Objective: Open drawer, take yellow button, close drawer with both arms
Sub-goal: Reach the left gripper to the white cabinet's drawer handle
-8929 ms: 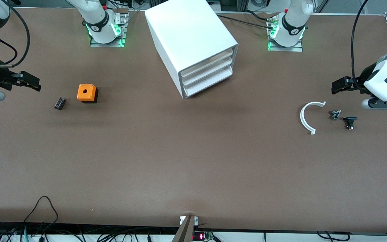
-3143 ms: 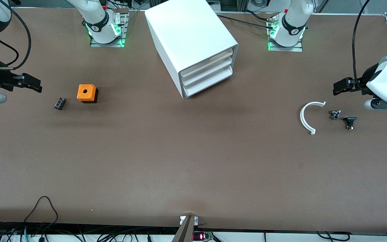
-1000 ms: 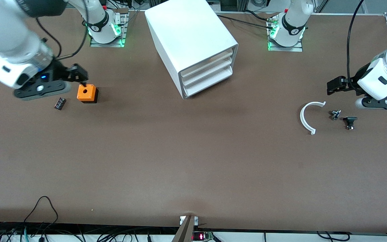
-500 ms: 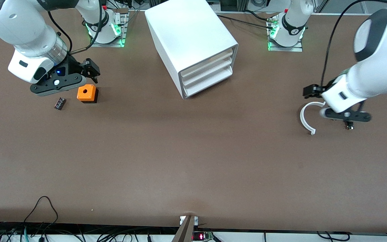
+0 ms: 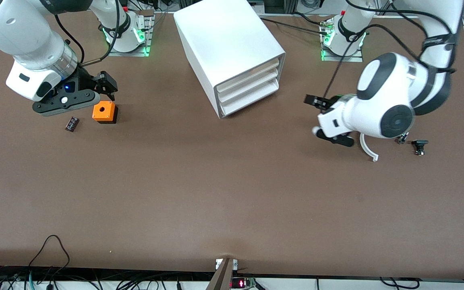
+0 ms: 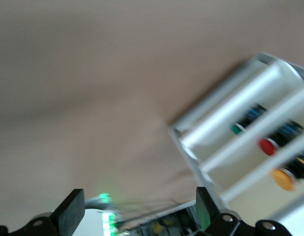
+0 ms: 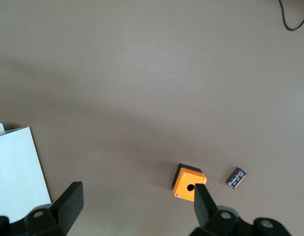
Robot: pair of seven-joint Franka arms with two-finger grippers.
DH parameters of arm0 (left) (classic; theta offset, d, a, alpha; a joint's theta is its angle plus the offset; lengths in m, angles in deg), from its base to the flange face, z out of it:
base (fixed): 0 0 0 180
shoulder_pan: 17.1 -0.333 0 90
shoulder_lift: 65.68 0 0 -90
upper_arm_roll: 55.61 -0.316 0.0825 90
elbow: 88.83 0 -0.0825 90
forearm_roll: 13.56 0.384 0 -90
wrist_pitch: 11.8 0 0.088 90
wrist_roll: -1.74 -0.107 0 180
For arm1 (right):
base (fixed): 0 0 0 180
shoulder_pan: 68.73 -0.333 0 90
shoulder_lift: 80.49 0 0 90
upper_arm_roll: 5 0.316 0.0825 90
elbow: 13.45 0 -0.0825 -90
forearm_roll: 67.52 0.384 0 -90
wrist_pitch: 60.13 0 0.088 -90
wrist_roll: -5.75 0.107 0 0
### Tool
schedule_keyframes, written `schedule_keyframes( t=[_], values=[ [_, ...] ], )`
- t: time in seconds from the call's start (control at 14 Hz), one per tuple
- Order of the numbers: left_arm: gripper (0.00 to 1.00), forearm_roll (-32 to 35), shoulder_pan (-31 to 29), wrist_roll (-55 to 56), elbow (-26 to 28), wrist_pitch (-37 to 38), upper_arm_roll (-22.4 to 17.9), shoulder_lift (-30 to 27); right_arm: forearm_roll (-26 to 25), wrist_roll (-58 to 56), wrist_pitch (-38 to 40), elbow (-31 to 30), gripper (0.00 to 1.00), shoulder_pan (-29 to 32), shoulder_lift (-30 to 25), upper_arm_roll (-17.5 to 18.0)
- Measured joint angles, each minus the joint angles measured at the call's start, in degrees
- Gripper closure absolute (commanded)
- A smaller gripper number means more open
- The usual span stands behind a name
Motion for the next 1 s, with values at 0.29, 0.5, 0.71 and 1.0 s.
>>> schedule_keyframes(
  t=[0.29, 0.5, 0.71, 1.0],
  values=[
    [0.12, -13.38, -0.2, -0.08, 6.09, -0.8, 0.73, 0.75, -0.03, 0.0, 0.0, 0.0, 0.0, 0.06, 0.04, -0.01],
    [0.22, -17.07, -0.32, -0.16, 9.45, -4.03, 0.74, 1.44, -0.03, 0.0, 0.0, 0.0, 0.0, 0.06, 0.05, -0.01],
    [0.26, -20.13, -0.28, -0.35, 12.72, -6.48, 1.74, 1.69, -0.03, 0.0, 0.0, 0.0, 0.0, 0.06, 0.05, -0.01],
    [0.27, -22.44, -0.18, -0.34, 14.75, -7.64, 4.51, 1.84, -0.03, 0.0, 0.0, 0.0, 0.0, 0.06, 0.05, -0.01]
  ],
)
